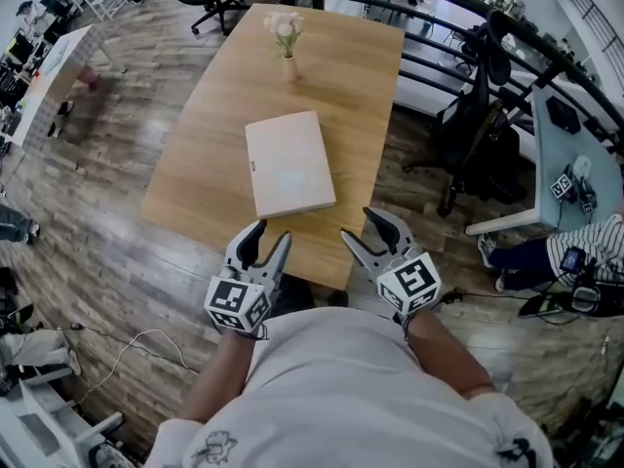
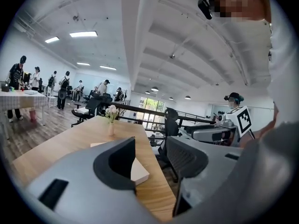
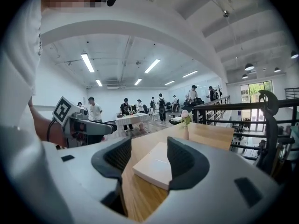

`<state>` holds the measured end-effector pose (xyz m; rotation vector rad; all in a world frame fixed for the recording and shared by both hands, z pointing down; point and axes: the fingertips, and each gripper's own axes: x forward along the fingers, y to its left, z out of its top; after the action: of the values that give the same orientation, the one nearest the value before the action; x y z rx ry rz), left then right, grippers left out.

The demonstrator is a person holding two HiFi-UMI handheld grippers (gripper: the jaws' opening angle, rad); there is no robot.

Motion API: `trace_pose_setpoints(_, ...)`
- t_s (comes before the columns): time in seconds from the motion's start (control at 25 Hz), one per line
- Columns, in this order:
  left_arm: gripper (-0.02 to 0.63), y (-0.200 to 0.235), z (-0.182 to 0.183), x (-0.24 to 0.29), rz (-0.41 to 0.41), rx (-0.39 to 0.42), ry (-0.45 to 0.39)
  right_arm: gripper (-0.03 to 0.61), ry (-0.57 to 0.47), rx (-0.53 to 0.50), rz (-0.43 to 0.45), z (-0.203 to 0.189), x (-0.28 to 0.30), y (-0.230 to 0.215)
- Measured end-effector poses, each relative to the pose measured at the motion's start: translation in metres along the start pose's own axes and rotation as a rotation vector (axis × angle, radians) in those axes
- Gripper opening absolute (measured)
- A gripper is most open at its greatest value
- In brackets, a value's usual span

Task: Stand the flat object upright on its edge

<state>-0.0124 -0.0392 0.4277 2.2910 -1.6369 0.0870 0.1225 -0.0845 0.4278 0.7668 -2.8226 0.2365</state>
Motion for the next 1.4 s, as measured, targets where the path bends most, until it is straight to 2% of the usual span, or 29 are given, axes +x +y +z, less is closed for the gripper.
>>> trace_pose_setpoints(0.2,0.206,0.043,-0.008,0.024,-0.005,-0.037,0.065,0.249,0.078,0.029,-0.007,-0.015,0.047,-0.021)
trace_pose_setpoints(0.4,0.21,0.084,-0.022,0.05,-0.013,-0.078,0.143,0.259,0.18,0.109,-0.011,-0.046,0.091,-0.042)
trace_pose_setpoints(0.68,0.223,0.142,-0.058,0.086,0.001,-0.125,0.287,0.28,0.294,0.2,-0.021,-0.087,0.146,-0.071)
trace_pose_setpoints(1.04,0.236,0.189,-0.106,0.123,0.016,-0.157,0.428,0.311,0.418,0.255,-0.044,-0.136,0.193,-0.106)
trace_pose_setpoints(1.2,0.239,0.212,-0.138,0.131,0.043,-0.211,0.498,0.33,0.483,0.281,-0.035,-0.156,0.212,-0.114)
trace_pose_setpoints(1.4,0.241,0.238,-0.167,0.145,0.075,-0.303,0.544,0.357,0.547,0.325,-0.021,-0.175,0.239,-0.13)
